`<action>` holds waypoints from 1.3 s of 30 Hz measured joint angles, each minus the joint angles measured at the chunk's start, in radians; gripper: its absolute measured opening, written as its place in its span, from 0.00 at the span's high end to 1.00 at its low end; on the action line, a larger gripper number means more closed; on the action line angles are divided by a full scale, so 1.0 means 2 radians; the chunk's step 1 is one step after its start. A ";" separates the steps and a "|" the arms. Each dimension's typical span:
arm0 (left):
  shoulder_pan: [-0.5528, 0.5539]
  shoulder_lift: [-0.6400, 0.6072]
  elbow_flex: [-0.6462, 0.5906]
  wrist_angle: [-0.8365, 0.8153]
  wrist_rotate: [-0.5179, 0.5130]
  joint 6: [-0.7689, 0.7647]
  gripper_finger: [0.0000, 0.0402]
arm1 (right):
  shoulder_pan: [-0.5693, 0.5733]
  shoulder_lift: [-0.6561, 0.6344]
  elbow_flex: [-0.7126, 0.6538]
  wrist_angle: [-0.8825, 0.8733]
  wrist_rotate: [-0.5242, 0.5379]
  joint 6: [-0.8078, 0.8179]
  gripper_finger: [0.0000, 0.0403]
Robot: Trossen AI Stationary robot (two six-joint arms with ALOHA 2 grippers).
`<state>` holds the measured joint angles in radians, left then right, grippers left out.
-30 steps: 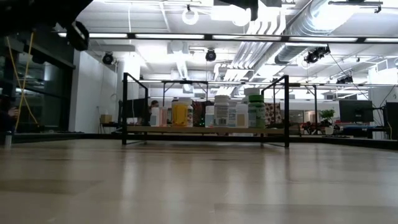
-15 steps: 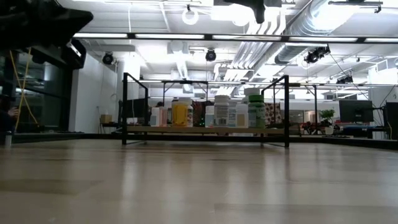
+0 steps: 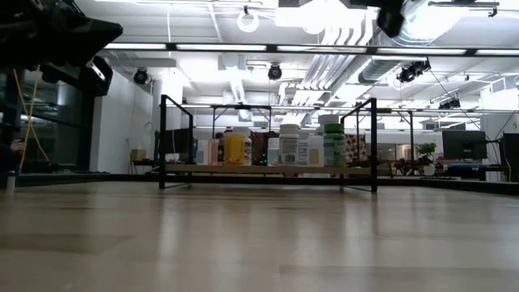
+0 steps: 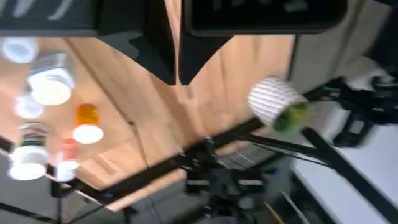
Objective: Pick and place medicine bottles onto shelf by color
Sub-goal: Return to Home Position
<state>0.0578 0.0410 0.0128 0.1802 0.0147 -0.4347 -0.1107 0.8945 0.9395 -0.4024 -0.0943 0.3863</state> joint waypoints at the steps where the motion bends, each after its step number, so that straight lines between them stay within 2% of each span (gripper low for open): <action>1: 0.000 0.000 0.000 0.000 0.000 0.000 0.99 | 0.001 -0.022 -0.028 0.021 -0.007 0.009 0.96; 4: 0.000 0.000 0.000 -0.001 0.000 0.000 0.99 | 0.010 -0.100 -0.120 0.079 -0.016 0.052 0.94; 10: 0.000 0.000 0.000 -0.003 0.000 0.000 0.99 | 0.034 -0.265 -0.263 0.151 -0.007 0.086 0.99; 15: 0.000 0.000 0.000 -0.007 0.000 0.000 0.99 | 0.036 -0.373 -0.328 0.188 0.003 0.079 1.00; 20: 0.000 0.000 0.000 -0.039 0.000 0.000 0.99 | 0.036 -0.446 -0.371 0.226 0.006 0.057 1.00; 24: 0.000 0.000 0.000 -0.083 0.000 0.000 0.99 | 0.036 -0.441 -0.401 0.293 0.006 0.052 1.00; 31: 0.000 0.002 0.000 -0.085 -0.005 0.000 0.99 | 0.036 -0.446 -0.461 0.385 0.006 0.040 1.00; 39: 0.000 0.011 0.000 -0.085 -0.006 0.000 0.99 | 0.036 -0.444 -0.465 0.299 0.026 0.002 1.00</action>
<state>0.0582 0.0637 0.0135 0.0105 0.0036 -0.4347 -0.0383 0.0055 0.0097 0.1956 -0.0431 0.3912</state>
